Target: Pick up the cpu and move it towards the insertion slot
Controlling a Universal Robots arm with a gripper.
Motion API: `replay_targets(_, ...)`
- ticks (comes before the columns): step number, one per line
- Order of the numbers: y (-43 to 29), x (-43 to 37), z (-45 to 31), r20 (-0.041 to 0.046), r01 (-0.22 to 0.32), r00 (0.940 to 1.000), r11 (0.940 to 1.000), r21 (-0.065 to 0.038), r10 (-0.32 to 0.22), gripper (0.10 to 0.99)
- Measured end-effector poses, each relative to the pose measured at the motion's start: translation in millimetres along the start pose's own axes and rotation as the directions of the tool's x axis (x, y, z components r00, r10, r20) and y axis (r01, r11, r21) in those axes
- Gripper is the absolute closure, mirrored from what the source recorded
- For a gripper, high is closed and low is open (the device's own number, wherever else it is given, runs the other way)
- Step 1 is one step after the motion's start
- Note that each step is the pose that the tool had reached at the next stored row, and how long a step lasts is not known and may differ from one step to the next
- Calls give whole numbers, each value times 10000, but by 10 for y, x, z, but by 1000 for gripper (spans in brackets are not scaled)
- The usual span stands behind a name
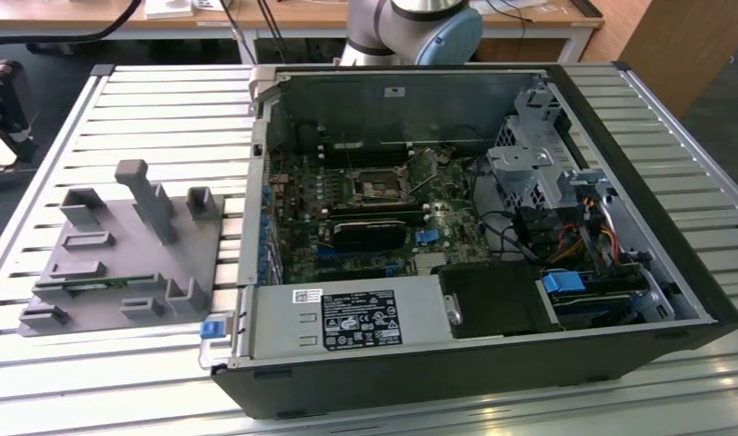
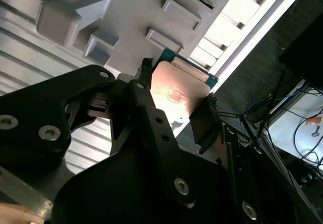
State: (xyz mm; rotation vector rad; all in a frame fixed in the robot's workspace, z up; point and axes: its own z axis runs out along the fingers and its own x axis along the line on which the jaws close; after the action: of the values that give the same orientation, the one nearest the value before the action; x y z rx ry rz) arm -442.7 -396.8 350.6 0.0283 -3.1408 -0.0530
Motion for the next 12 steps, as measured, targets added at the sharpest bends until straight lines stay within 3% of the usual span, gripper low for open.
replay_targets(12,6,0,-125,0,0,10000,10000,0,0,541)
